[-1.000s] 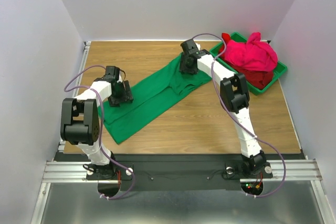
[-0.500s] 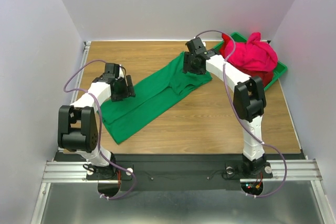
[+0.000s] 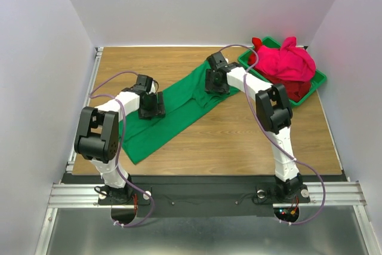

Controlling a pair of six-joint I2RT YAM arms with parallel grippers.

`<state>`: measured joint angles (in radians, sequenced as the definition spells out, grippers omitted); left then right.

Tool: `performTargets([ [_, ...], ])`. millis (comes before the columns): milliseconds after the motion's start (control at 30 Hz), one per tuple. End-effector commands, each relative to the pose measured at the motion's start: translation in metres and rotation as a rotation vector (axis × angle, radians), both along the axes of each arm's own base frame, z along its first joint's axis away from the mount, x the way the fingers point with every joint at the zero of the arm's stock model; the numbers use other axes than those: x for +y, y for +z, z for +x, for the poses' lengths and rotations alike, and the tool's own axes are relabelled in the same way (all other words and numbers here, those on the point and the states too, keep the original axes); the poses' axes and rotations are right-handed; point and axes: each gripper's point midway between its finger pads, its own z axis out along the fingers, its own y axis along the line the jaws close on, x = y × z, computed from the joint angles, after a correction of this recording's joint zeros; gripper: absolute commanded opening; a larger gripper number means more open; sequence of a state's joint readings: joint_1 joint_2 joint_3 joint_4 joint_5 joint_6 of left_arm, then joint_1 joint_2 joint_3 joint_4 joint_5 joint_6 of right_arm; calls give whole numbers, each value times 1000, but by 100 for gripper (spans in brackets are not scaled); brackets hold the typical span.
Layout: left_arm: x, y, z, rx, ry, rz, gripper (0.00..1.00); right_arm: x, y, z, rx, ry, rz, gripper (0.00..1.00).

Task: Fold and stack the t-shirts
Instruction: Fold the tshirt

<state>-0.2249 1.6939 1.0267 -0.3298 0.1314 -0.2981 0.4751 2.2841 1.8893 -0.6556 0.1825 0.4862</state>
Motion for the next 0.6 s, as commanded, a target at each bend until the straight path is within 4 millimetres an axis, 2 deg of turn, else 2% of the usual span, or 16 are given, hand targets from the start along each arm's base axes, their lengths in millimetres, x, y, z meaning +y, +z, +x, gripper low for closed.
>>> performTargets([
  [0,-15,-9,-12,54,-30,6,77,3,-14,7,7,-24,10,69],
  [167,-34,-20,-39,124,-55,-38,77,-10,-44,14,49,-60,-1,69],
  [300,-51,-19,-56,156,-58,-76,78,-19,-51,32,34,-89,-8,69],
  [367,-56,-20,-62,171,-48,-96,78,-20,-47,46,5,-93,-5,69],
  [400,-63,-17,-65,178,-38,-119,78,-25,-54,49,10,-101,-15,69],
  [567,-88,-5,-71,168,-21,-190,78,-28,-44,83,-55,-110,15,70],
])
